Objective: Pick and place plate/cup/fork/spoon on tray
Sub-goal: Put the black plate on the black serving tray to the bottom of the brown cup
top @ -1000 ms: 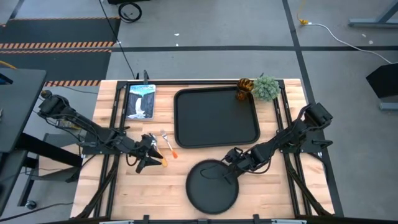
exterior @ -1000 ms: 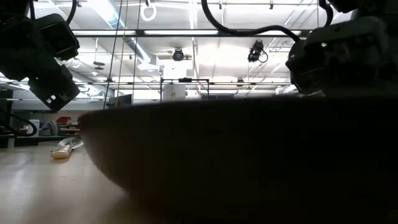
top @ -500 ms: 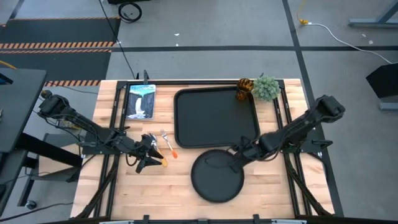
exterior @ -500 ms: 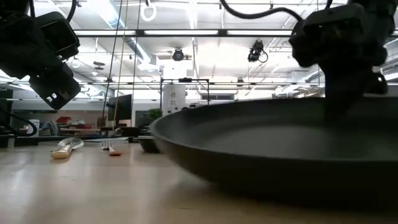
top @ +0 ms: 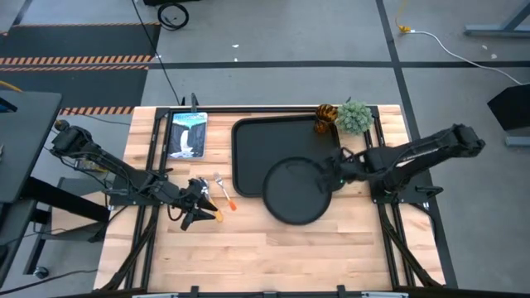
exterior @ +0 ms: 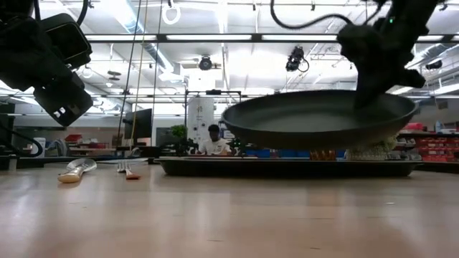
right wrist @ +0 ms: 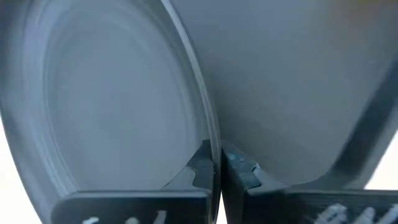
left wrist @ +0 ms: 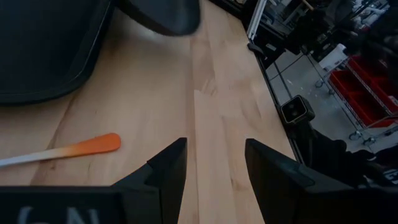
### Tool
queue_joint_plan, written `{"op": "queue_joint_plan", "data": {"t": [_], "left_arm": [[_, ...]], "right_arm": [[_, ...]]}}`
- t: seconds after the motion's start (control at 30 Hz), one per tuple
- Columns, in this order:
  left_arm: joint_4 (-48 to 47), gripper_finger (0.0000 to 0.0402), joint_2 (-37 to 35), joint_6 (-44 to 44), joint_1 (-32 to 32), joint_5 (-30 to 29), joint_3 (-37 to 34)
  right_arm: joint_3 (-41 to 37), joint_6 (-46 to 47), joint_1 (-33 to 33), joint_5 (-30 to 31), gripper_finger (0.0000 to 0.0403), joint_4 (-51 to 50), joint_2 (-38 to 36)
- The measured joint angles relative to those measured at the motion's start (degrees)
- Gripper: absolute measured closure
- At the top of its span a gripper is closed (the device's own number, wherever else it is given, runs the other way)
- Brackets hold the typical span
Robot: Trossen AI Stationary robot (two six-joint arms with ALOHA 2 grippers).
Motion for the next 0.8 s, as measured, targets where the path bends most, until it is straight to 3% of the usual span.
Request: {"op": "queue_joint_plan", "data": {"t": [0.37, 0.6, 0.8], "left_arm": [[0.0, 0.023, 0.0, 0.0, 0.0, -2.4, 0.0], [-0.1, 0.023, 0.0, 0.1, 0.0, -3.0, 0.0], [-0.1, 0.023, 0.0, 0.0, 0.0, -3.0, 0.0]], "right_arm": [[-11.9, -3.9, -19.2, -3.0, 0.0391, 4.2, -14.0], [-14.9, -8.8, -31.3, -8.2, 0.039, 7.3, -15.0], [-15.1, -12.2, -36.5, -10.5, 0.0385, 7.8, -13.1]]}}
